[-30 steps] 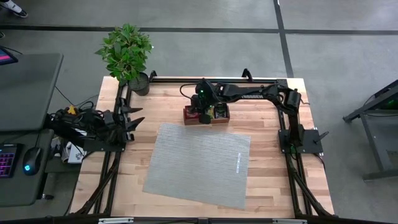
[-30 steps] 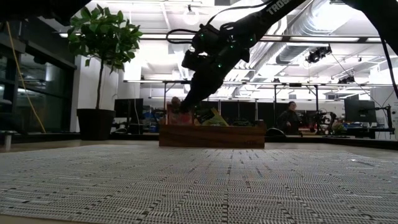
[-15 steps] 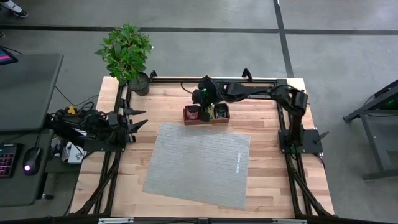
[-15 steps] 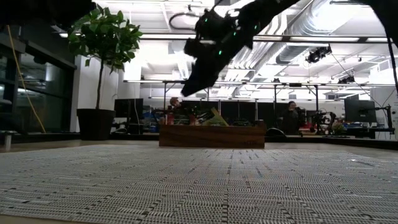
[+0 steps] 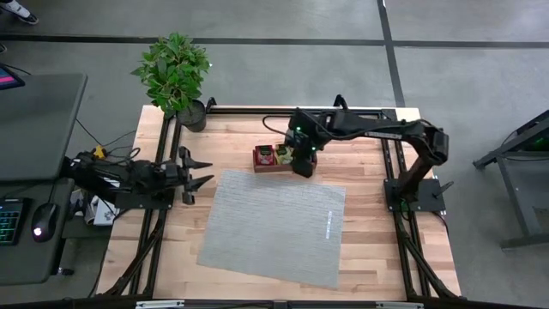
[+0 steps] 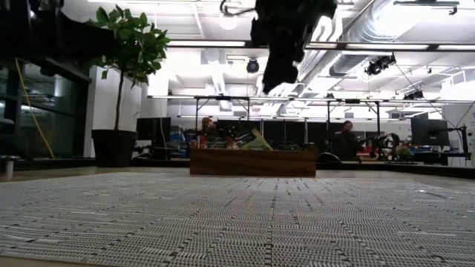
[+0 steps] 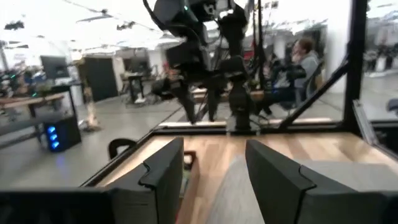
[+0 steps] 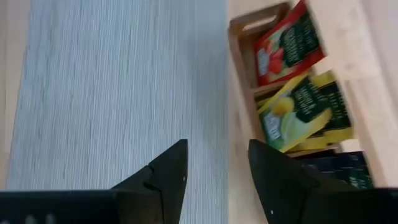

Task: Pick & Place Tea
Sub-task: Adjust the yellow tea bag

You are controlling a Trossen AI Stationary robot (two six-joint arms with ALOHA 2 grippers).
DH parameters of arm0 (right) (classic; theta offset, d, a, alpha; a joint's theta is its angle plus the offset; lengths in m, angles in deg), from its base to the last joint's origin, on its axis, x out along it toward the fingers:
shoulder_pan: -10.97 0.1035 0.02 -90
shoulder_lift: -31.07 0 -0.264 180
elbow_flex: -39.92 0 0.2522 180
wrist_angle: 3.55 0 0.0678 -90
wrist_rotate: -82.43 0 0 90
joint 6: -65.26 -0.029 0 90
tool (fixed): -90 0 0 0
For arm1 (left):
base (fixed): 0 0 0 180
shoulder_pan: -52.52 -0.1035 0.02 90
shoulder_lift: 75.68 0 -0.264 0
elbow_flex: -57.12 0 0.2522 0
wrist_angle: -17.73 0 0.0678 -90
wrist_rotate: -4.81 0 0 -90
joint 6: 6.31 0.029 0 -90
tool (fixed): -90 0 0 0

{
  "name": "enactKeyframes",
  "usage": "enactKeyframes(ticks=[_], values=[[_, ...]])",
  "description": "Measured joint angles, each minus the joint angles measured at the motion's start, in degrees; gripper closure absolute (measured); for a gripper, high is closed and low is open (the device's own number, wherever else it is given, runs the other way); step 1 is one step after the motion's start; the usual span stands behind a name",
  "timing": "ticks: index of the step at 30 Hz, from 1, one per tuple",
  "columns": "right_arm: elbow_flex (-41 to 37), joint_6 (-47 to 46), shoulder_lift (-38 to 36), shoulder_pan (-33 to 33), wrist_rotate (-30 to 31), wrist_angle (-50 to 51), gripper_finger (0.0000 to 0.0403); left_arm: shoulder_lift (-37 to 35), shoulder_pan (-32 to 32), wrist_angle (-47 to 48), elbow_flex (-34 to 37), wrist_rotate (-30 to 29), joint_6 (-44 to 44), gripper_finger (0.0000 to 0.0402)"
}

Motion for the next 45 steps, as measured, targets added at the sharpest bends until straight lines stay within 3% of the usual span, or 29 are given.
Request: enactKeyframes(ticks=[2, 9, 12, 16, 20, 22, 26, 30, 34, 39, 45], values=[[0.00, -1.96, -1.92, 1.18, 2.20, -0.48, 0.0237, 0.11, 0.01, -4.19, 1.67, 1.46, -0.49, 0.0231], [0.00, -9.43, -10.42, 6.99, 12.09, 1.40, 0.0237, -0.07, 0.01, -1.46, 1.46, 2.20, -0.76, 0.0231], [-1.16, -12.86, -15.39, 10.65, 19.16, 2.00, 0.0237, 0.02, 0.01, -0.59, 1.48, 3.01, -0.90, 0.0231], [-11.90, -20.82, -26.73, 15.81, 31.98, -4.16, 0.0237, -0.01, 0.01, -0.36, 1.50, 5.01, -0.94, 0.0231], [-27.41, -31.76, -40.03, 20.07, 42.67, -17.21, 0.0237, -0.02, 0.01, -1.35, 1.53, 6.69, -1.21, 0.0231], [-34.39, -36.77, -45.57, 21.39, 45.13, -25.45, 0.0237, 0.00, 0.01, -1.59, 1.55, 7.37, -1.27, 0.0231], [-46.71, -37.23, -51.24, 23.11, 47.86, -43.93, 0.0237, -0.01, 0.01, -1.89, 1.57, 7.61, -1.27, 0.0231], [-54.33, -37.29, -50.12, 23.26, 49.78, -56.66, 0.0237, 0.00, 0.01, -1.88, 1.61, 7.60, -1.32, 0.0231], [-56.57, -37.50, -42.97, 23.11, 52.63, -60.82, 0.0237, 0.00, 0.01, -1.74, 1.63, 7.61, -1.34, 0.0231], [-53.06, -38.00, -29.11, 19.99, 50.48, -61.15, 0.0237, 0.00, 0.01, -1.62, 1.68, 7.57, -1.53, 0.0231], [-46.32, -43.14, -11.42, 15.47, 43.47, -61.15, 0.0237, 0.00, 0.01, -0.74, 1.68, 7.10, -2.37, 0.0231]])
